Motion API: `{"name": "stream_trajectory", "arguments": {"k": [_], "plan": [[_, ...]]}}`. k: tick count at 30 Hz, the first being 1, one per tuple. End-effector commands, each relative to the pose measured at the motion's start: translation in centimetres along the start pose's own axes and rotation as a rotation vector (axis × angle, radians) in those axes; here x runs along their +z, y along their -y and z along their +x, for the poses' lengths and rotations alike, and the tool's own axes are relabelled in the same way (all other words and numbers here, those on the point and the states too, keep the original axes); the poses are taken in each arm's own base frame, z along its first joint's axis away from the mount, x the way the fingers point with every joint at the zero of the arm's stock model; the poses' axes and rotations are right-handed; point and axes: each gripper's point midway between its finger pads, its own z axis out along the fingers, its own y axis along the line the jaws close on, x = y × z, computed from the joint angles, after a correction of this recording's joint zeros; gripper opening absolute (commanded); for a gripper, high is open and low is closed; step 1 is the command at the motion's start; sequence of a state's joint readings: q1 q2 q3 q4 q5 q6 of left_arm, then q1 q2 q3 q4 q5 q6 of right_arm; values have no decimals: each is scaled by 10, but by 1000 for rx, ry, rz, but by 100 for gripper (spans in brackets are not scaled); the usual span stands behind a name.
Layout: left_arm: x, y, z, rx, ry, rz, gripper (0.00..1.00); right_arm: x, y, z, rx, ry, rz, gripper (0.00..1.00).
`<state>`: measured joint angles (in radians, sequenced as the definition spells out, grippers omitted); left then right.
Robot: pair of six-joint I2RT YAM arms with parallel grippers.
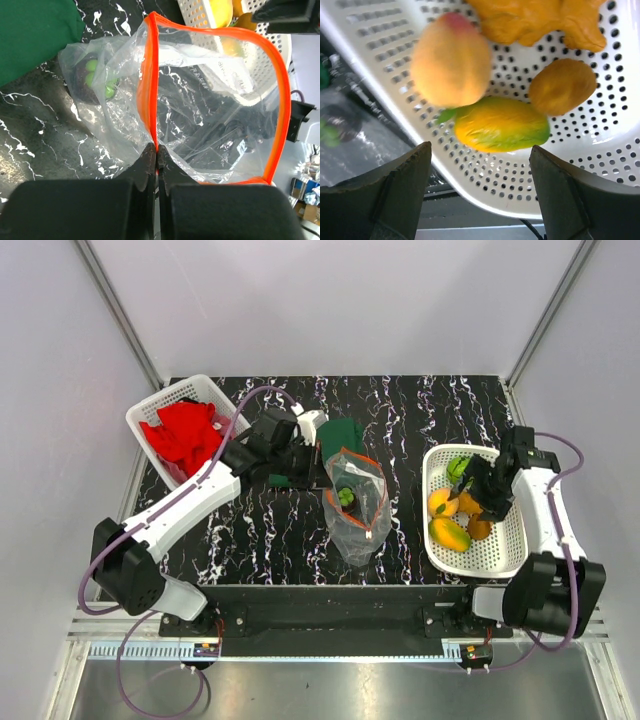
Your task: Open the zip-top bag and remove the fake food
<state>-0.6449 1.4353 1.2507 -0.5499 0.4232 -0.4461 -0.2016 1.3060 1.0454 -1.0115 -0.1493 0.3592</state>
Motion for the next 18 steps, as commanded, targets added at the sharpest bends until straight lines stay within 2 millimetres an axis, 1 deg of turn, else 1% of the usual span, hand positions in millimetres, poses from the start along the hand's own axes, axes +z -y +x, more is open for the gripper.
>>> {"name": "stream_trajectory", "arguments": {"k": [1, 2, 4, 5, 6, 7, 8, 9, 10, 11, 12, 13, 14, 15, 16, 17, 18], "plan": [[-13, 21, -25, -9, 102, 67, 0, -59, -58, 4, -202, 110, -158, 82], [-12, 20, -22, -14, 99, 66, 0, -76, -71, 2, -230, 145, -188, 81], [-13, 21, -23, -27, 111, 67, 0, -94, -100, 12, -288, 157, -250, 77], [-14, 21, -20, -34, 109, 65, 0, -112, -123, 20, -349, 173, -306, 73], [-13, 21, -19, -34, 109, 65, 0, -118, -136, 27, -361, 162, -330, 71], [-13, 21, -19, -33, 110, 61, 0, -135, -151, 26, -382, 197, -360, 69], [-12, 21, -16, -32, 106, 59, 0, -143, -170, 45, -450, 182, -399, 66], [-12, 22, -15, -32, 106, 59, 0, -147, -183, 51, -452, 175, -416, 66], [-12, 21, -15, -32, 109, 53, 0, -161, -197, 52, -467, 202, -452, 64], [-13, 22, -14, -31, 112, 51, 0, -165, -207, 60, -484, 193, -471, 61], [-12, 21, -12, -32, 110, 48, 0, -163, -222, 75, -511, 160, -491, 61], [-13, 21, -13, -32, 117, 43, 0, -167, -235, 82, -524, 154, -530, 60], [-13, 22, -12, -38, 119, 42, 0, -164, -243, 89, -515, 130, -543, 57], [-14, 21, -12, -40, 122, 39, 0, -156, -254, 103, -539, 89, -550, 51], [-14, 23, -14, -40, 131, 42, 0, -152, -265, 112, -551, 69, -585, 49], [-14, 24, -14, -42, 134, 45, 0, -142, -272, 119, -552, 46, -579, 45], [-14, 25, -15, -45, 137, 45, 0, -136, -278, 130, -570, 30, -582, 38]]}}
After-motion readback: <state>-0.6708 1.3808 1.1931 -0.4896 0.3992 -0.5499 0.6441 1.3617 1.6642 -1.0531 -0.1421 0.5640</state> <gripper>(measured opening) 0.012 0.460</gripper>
